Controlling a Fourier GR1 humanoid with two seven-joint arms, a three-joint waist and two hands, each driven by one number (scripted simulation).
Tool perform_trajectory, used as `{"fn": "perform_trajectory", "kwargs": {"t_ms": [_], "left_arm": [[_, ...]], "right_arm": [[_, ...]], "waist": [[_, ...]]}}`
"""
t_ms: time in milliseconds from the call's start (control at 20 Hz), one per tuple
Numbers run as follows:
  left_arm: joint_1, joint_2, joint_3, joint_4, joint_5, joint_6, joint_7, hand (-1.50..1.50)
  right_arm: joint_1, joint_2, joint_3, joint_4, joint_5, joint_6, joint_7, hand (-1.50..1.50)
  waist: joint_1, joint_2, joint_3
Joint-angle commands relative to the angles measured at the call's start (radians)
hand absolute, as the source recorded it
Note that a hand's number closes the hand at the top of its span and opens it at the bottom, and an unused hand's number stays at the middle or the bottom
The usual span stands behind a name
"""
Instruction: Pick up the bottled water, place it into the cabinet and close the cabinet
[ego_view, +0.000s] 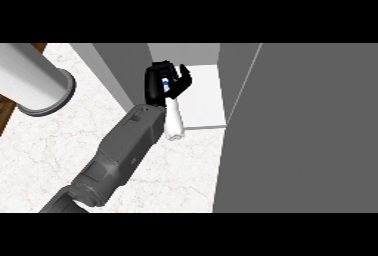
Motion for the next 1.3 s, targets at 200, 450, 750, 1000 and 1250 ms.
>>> {"fn": "perform_trajectory", "kwargs": {"t_ms": [200,450,750,1000,1250], "left_arm": [[-0.129,-0.001,0.007,0.145,-0.041,0.0,0.028,-1.5],[-0.086,-0.001,0.039,0.157,-0.021,-0.046,-0.055,-1.5],[-0.112,0.049,0.087,0.197,-0.008,-0.126,-0.07,-1.5],[-0.153,0.016,0.081,0.213,-0.032,-0.091,-0.092,-1.5],[-0.168,-0.001,0.099,0.193,-0.018,-0.166,-0.083,-1.5]], "right_arm": [[0.068,-0.012,-0.03,-0.096,-0.055,0.022,-0.007,-1.5],[0.049,-0.007,-0.01,-0.073,-0.051,0.036,-0.017,-1.5],[0.012,-0.009,-0.057,-0.048,-0.077,0.05,0.012,-1.5],[0.028,0.005,-0.046,-0.056,-0.059,0.043,-0.002,-1.5],[0.06,-0.008,-0.078,-0.032,-0.088,0.077,-0.056,-1.5]], "waist": [[-0.004,-0.001,0.001],[-0.017,0.006,0.0],[-0.007,0.013,-0.001],[-0.01,0.01,-0.001],[-0.015,0.007,0.001]]}}
